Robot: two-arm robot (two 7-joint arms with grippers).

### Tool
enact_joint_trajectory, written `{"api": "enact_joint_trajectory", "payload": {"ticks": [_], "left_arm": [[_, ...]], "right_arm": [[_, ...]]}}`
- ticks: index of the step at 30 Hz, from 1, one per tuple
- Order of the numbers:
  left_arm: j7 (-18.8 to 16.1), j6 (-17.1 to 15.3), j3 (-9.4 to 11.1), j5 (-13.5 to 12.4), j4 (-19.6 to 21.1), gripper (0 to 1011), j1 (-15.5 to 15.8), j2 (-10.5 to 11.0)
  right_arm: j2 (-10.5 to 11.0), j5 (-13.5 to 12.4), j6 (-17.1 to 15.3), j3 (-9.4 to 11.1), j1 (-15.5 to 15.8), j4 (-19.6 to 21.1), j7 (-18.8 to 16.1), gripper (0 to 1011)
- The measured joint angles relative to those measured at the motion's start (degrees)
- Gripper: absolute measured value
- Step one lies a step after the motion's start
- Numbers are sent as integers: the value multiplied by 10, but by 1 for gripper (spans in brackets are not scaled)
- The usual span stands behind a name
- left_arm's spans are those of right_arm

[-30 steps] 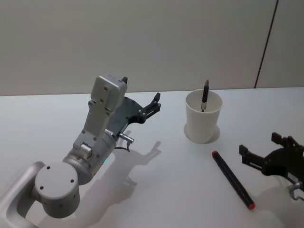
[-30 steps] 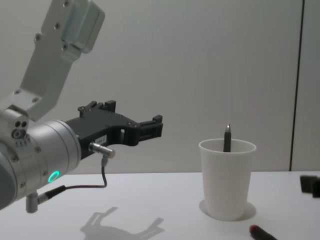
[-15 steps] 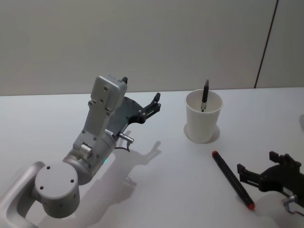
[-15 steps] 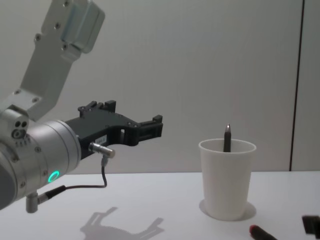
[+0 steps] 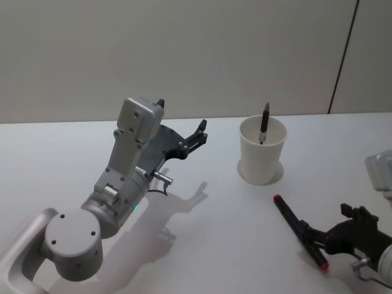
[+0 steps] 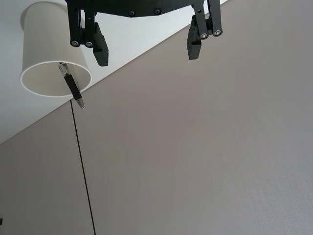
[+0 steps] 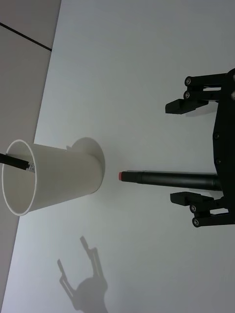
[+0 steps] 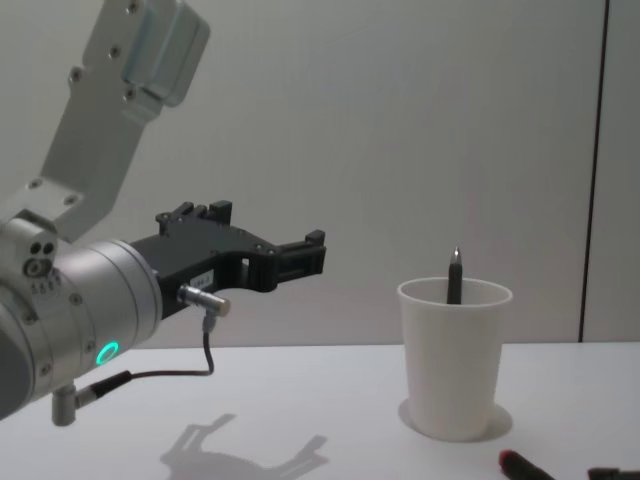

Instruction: Place the pen into the pen holder.

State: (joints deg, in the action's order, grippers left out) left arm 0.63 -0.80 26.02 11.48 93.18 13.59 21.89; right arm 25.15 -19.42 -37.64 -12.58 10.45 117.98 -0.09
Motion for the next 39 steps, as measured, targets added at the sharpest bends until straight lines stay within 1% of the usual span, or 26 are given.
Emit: {"api": "enact_joint_trajectory", "payload": {"ticks": [4, 5, 14, 20, 23, 33, 39], "left_arm": [[0, 0, 0, 0, 0, 1001, 0, 0], [0, 0, 0, 0, 0, 1001, 0, 0], [0, 0, 0, 0, 0, 1001, 0, 0], [0, 0, 0, 0, 0, 1001, 0, 0], [0, 0, 0, 0, 0, 1001, 0, 0], [0, 0, 0, 0, 0, 1001, 0, 0], [0, 0, 0, 0, 0, 1001, 0, 0]], "right_arm": [[-10, 14, -7, -7, -6, -5, 0, 1002], [-10, 14, -7, -7, -6, -5, 0, 1001], [-32, 38, -23, -20, -20, -16, -3, 1001], [-50, 52, -36, -28, -32, -25, -4, 1002], [-55, 57, -42, -30, -35, -28, -4, 1002], [-83, 75, -73, -37, -56, -45, 0, 1002], [-95, 88, -85, -41, -66, -54, 0, 1002]]}}
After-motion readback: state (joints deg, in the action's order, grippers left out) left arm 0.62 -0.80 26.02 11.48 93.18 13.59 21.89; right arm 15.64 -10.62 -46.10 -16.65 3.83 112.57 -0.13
